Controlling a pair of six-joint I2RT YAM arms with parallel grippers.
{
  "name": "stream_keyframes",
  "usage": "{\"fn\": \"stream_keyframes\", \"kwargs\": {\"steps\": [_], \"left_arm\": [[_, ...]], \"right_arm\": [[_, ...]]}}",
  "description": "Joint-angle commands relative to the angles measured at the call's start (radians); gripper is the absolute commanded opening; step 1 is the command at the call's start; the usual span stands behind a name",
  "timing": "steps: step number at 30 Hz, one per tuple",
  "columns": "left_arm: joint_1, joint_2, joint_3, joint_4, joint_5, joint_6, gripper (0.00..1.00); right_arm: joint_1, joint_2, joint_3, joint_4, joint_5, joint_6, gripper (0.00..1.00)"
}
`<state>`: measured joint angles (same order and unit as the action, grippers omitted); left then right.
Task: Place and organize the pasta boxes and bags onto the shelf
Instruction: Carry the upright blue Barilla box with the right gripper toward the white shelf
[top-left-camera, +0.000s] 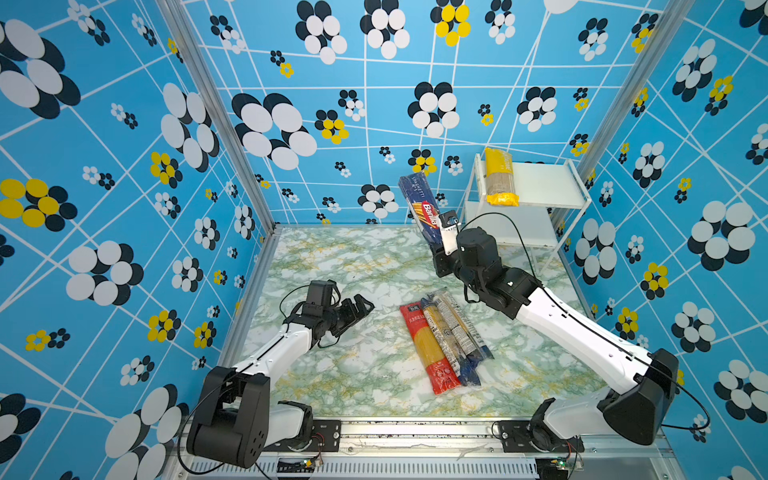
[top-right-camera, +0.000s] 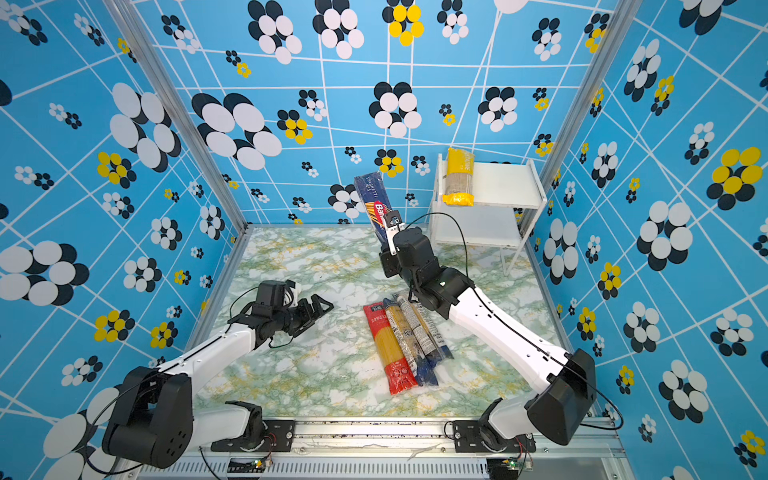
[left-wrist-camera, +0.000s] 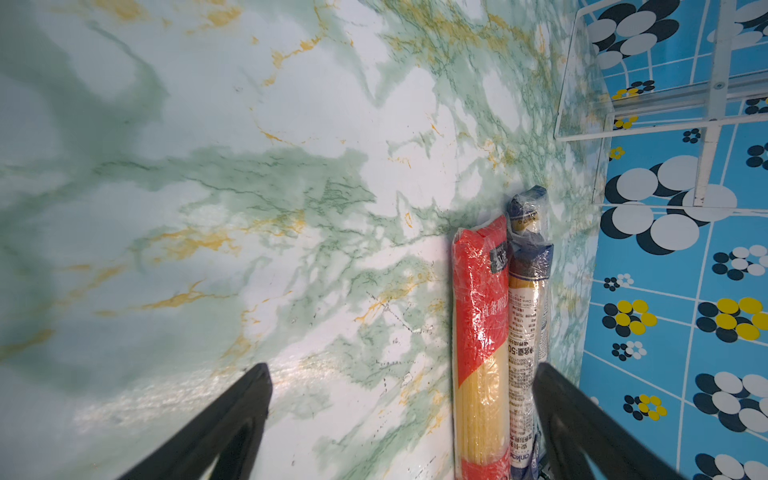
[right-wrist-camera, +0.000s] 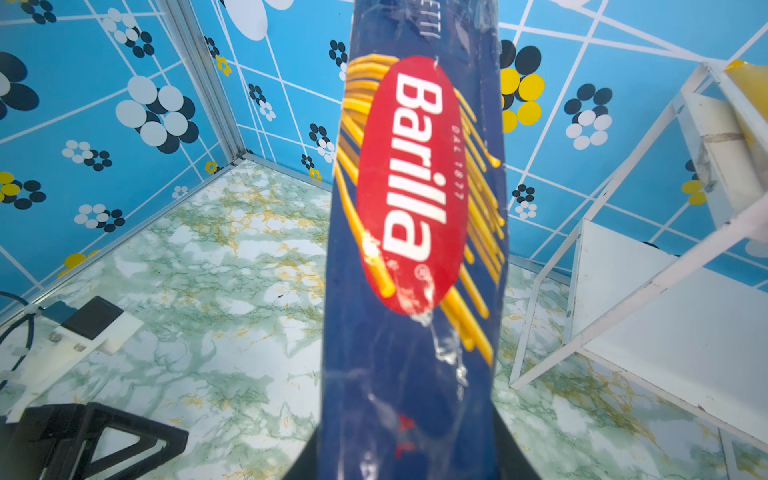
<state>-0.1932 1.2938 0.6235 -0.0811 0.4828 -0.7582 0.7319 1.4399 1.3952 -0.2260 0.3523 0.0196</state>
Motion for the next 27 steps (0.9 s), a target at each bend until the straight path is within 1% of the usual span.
{"fn": "stream_keyframes", "kwargs": {"steps": [1, 9, 15, 16, 18, 27], "left_arm": [[0.011, 0.013, -0.004, 0.026, 0.025, 0.006, 0.99], [0.034, 0.012, -0.013, 0.026, 0.044, 0.013, 0.99], [0.056, 0.011, -0.019, 0.024, 0.051, 0.017, 0.99], [0.058, 0.013, -0.019, 0.026, 0.053, 0.016, 0.99], [0.061, 0.021, -0.016, 0.029, 0.055, 0.016, 0.99], [0.064, 0.058, -0.007, 0.048, 0.071, 0.015, 0.99]], "right_arm": [[-0.019, -0.004, 0.07, 0.203, -0.009, -0.036, 0.0], [-0.091, 0.077, 0.14, 0.294, -0.052, -0.033, 0.0], [-0.128, 0.124, 0.197, 0.305, -0.097, -0.018, 0.0], [-0.132, 0.132, 0.237, 0.305, -0.105, -0.014, 0.0], [-0.137, 0.144, 0.254, 0.308, -0.116, -0.011, 0.0], [-0.198, 0.171, 0.271, 0.391, -0.152, 0.06, 0.0]]}}
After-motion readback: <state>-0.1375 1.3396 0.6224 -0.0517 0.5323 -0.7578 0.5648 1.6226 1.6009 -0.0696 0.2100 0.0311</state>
